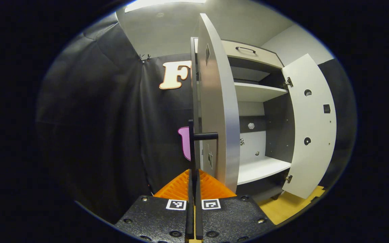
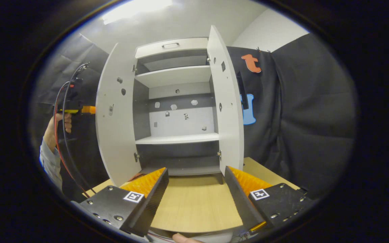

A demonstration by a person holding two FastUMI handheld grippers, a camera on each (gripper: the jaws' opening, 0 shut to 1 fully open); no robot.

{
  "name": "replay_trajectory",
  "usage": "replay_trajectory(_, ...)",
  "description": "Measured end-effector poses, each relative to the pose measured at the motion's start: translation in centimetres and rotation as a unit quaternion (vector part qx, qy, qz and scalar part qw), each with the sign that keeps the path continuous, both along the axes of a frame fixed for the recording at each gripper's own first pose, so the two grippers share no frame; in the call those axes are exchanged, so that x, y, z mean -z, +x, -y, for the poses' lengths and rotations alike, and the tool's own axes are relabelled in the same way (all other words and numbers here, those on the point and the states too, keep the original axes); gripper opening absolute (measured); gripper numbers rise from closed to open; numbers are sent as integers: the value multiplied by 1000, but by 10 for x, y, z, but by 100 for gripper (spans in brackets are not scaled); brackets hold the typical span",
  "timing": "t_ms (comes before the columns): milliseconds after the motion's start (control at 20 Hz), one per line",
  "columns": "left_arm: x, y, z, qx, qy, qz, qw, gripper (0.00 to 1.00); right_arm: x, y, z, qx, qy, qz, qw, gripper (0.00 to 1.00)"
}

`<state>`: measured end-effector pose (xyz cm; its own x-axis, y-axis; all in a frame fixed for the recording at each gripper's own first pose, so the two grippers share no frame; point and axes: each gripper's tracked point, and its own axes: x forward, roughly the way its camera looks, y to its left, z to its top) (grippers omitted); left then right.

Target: Open the right door of the double-door shoe cabinet with the right hand, and open the left door with the left hand.

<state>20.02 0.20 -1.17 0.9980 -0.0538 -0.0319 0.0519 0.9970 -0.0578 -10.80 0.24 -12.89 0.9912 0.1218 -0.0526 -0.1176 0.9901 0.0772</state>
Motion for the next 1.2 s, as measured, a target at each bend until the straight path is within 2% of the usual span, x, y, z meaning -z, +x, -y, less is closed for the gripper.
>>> replay_trajectory(50, -2, 6, -3, -5, 6, 12, 1000, 5, 0, 1, 2, 3, 0, -1, 1000, 98)
replay_trajectory(150, -6, 0, -4, -9, 0, 24, 1000, 20, -2, 3, 9, 11, 4, -1, 1000, 98)
replay_trajectory(350, -5, -15, -12, -45, -5, 20, 999, 70, -7, 7, 16, 21, 9, 2, 1000, 98)
replay_trajectory(400, -8, -20, -13, -49, -2, 26, 998, 76, -10, 7, 17, 23, 10, 4, 1000, 98)
replay_trajectory(450, -9, -22, -17, -58, 4, 29, 998, 91, -13, 7, 18, 23, 9, 7, 1000, 98)
replay_trajectory(500, -9, -23, -18, -64, 7, 27, 998, 95, -15, 8, 16, 22, 8, 10, 1000, 98)
replay_trajectory(550, -7, -26, -17, -67, 10, 23, 997, 99, -18, 8, 15, 22, 7, 11, 1000, 98)
replay_trajectory(750, 6, -44, -7, -59, 4, -12, 998, 98, -25, 7, 11, 20, 5, 19, 1000, 98)
replay_trajectory(1100, 22, -58, 18, -44, 2, -18, 999, 99, -37, 11, 4, 18, 10, 27, 999, 98)
replay_trajectory(1200, 16, -63, 27, -19, 3, -10, 1000, 99, -43, 12, -1, 16, 3, 32, 999, 98)
